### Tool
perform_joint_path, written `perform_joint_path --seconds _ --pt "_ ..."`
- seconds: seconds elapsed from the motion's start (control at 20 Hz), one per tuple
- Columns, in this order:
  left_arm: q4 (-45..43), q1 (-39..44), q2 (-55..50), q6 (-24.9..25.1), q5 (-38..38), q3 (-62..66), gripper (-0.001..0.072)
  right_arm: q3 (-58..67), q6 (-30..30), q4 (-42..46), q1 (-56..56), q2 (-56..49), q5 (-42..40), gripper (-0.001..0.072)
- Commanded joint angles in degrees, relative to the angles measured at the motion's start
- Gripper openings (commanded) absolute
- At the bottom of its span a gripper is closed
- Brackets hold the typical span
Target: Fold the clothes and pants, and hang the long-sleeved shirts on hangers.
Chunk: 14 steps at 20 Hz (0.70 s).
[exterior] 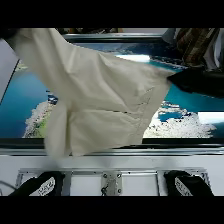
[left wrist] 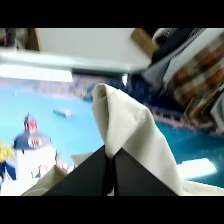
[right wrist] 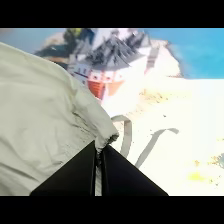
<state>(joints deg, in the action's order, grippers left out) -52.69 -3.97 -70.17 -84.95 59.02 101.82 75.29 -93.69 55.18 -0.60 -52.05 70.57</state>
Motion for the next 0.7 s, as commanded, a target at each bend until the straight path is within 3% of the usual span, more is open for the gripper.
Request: perform_joint_path --seconds 0.0,0.15,0.2,0.25,0.3,0.35,0.5,0.65 --pt "0.3 3.7 -16.2 0.2 -5.8 0.1 0.0007 -3.8 -1.5 6.6 0.0 -11.9 -5.1 0.0019" --pt "0.3 6.6 -25.5 0.2 -14.8 0.9 0.0008 -2.4 2.2 7.0 0.0 -22.1 -22.3 0.0023" --pt "0.2 7.0 -27.6 0.2 -15.2 2.3 0.0009 -1.1 2.4 7.0 0.0 -24.3 -26.4 0.0073" --pt "0.2 7.0 -29.3 0.2 -14.8 4.2 0.0177 0.5 2.4 7.0 -0.1 -26.2 -29.9 0.029" --pt "0.1 6.8 -30.5 0.2 -13.9 6.3 0.0598 1.8 2.4 7.0 -0.1 -27.1 -31.8 0.0505" --pt "-0.2 6.1 -31.0 0.2 -12.6 8.1 0.072 3.1 2.4 7.1 -0.3 -27.3 -33.3 0.06" --pt "-1.5 1.2 -30.2 0.2 -1.6 13.7 0.072 4.6 2.4 7.2 -1.8 -24.2 -33.9 0.0598" --pt "-10.8 -4.1 -25.4 1.9 11.5 9.5 0.0705 4.2 5.0 8.2 -2.1 -18.3 -28.2 0.0598"
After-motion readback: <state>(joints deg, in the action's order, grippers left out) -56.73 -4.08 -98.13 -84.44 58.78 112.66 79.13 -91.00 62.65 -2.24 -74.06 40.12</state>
